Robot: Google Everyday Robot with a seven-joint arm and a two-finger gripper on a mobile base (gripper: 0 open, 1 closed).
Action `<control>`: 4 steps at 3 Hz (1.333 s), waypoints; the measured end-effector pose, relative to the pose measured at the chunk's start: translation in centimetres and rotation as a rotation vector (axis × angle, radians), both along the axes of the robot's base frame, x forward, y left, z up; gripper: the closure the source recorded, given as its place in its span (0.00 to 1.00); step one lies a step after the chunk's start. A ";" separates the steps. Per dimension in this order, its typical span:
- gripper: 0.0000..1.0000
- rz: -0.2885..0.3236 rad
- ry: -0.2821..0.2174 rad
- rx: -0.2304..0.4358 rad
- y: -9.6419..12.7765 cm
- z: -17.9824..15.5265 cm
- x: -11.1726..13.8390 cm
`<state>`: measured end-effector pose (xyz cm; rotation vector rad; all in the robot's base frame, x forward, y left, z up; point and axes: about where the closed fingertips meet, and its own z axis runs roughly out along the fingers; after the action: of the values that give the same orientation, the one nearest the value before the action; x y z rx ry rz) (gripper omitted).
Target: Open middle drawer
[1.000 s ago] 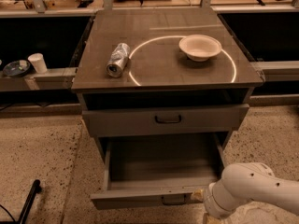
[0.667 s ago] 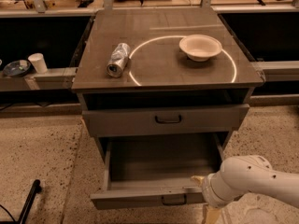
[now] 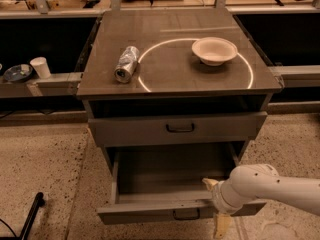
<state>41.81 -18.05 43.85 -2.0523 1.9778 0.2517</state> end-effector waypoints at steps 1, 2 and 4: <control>0.17 0.002 0.027 0.002 0.1 -1.9 -0.5; 0.26 0.017 0.057 -0.007 0.1 -2.4 -2.2; 0.36 0.088 0.116 -0.024 0.7 -0.9 -6.9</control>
Offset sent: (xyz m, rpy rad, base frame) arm -0.0433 -0.0019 -0.0271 -0.0226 0.0892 0.0348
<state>34.91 -17.38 42.95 -2.1885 1.9674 0.3760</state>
